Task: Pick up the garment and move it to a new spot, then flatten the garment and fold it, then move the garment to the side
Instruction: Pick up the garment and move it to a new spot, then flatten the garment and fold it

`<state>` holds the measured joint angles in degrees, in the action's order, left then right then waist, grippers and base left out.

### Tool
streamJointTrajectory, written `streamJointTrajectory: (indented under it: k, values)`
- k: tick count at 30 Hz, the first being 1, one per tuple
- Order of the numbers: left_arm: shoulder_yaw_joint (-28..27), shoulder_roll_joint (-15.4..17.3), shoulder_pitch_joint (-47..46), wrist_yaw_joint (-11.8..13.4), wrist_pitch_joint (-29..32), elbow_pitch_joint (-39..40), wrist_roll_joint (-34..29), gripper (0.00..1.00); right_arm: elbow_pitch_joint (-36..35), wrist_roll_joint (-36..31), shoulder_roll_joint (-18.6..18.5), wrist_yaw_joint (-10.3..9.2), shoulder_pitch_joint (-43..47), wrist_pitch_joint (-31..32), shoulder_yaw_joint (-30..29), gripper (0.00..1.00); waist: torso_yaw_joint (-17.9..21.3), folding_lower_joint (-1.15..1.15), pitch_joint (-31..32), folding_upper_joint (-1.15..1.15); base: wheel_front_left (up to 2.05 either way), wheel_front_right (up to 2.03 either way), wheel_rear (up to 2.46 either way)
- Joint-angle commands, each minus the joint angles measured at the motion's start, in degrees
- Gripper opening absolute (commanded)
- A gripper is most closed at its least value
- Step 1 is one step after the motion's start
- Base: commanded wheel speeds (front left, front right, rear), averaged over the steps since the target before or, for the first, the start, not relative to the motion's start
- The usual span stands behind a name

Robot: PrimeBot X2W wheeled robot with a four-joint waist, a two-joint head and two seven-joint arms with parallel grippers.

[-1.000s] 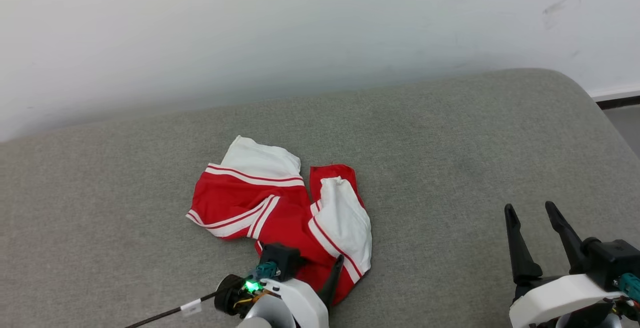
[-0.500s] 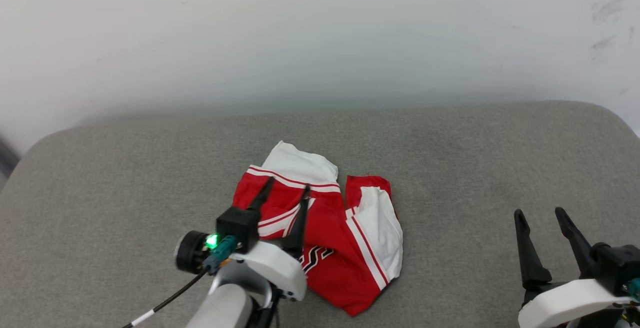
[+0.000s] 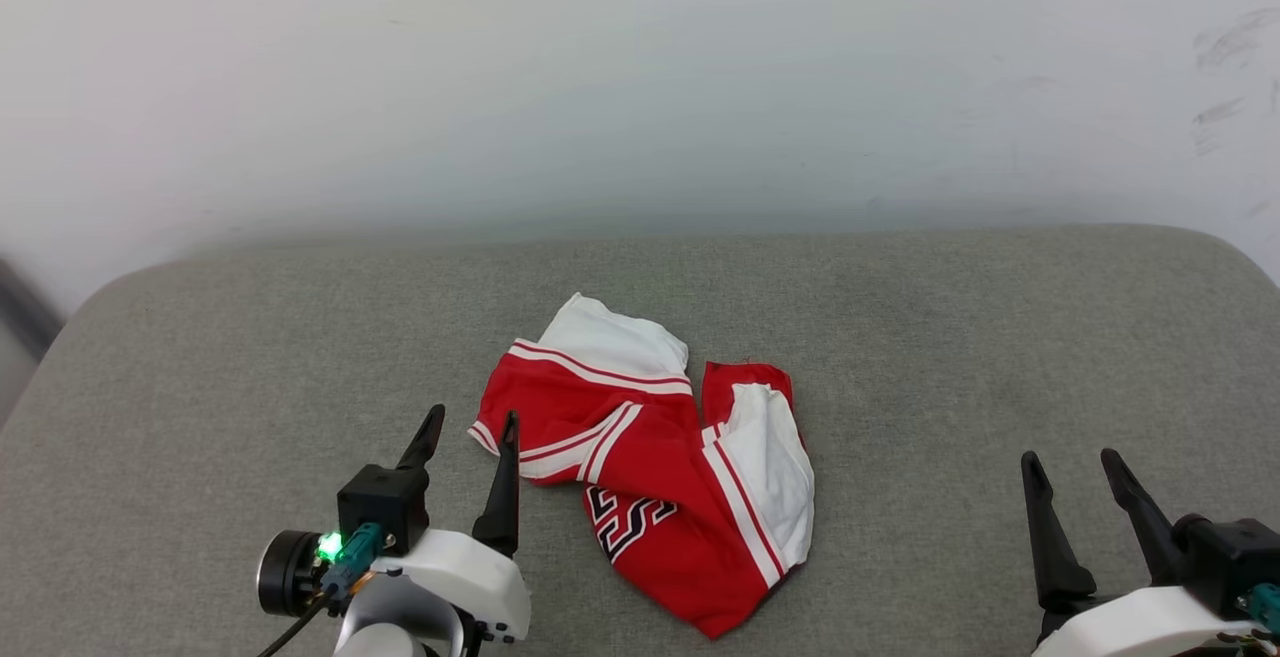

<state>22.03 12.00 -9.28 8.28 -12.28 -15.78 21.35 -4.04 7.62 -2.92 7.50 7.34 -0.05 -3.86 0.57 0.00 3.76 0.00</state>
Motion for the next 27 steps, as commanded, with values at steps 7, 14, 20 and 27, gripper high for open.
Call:
streamJointTrajectory:
  k: [7,14,20,27]
  values:
    - [-0.56,0.59,1.54,1.11,0.15,1.90,0.63,1.00,0.25,0.12,0.05,-0.02,0.25,0.11,0.72,1.00,-0.04,0.00,-0.06,0.00,0.00,0.00,0.00]
    - [-0.73,0.90,0.84,1.75,-0.57,2.96,0.20,1.00,2.80,5.10,0.06,-0.02,-0.32,6.37,-0.77,1.00,-1.14,0.00,-1.02,0.00,0.00,0.00,0.00]
    - [0.19,-0.28,-1.61,1.27,-1.25,4.60,-0.19,1.00,4.19,8.49,0.09,-0.01,-4.93,19.96,-2.05,1.00,-5.45,0.00,-4.20,0.00,0.00,0.00,0.00]
    - [1.24,-1.76,-5.01,0.37,-2.21,6.86,-1.28,1.00,4.13,11.72,-3.50,-0.01,-11.63,39.20,2.96,1.00,-10.25,0.00,-10.34,0.00,0.00,0.00,0.00]
